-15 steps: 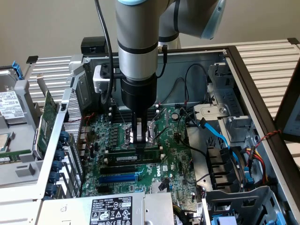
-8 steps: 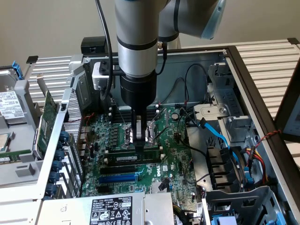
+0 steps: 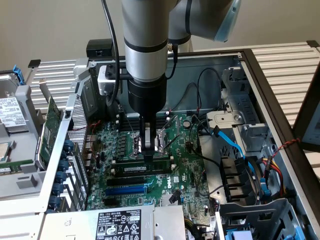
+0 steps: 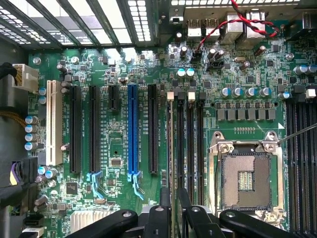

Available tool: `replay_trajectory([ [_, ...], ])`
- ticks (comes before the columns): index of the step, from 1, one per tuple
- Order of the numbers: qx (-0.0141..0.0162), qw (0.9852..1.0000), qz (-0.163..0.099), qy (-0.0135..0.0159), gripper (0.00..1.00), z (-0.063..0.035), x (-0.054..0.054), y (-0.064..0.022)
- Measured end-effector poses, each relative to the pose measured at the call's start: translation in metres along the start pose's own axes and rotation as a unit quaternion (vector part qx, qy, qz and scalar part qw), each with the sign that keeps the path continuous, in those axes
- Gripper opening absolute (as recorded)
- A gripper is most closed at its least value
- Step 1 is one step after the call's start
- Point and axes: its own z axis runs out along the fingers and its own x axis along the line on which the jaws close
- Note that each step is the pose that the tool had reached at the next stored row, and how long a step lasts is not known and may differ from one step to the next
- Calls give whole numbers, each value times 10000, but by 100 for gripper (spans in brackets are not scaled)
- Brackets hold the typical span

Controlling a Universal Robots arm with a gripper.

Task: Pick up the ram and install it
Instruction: 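Press down the ram until it locks into place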

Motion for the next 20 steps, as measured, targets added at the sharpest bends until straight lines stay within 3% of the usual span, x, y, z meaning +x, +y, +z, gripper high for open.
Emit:
replay_trajectory([
  [12,0,10000,2,-1,20,-21,9,41],
  [14,0,10000,2,-1,18,-21,9,53],
  [16,0,10000,2,-1,10,-21,10,61],
  [20,0,10000,2,-1,10,-19,11,76],
])
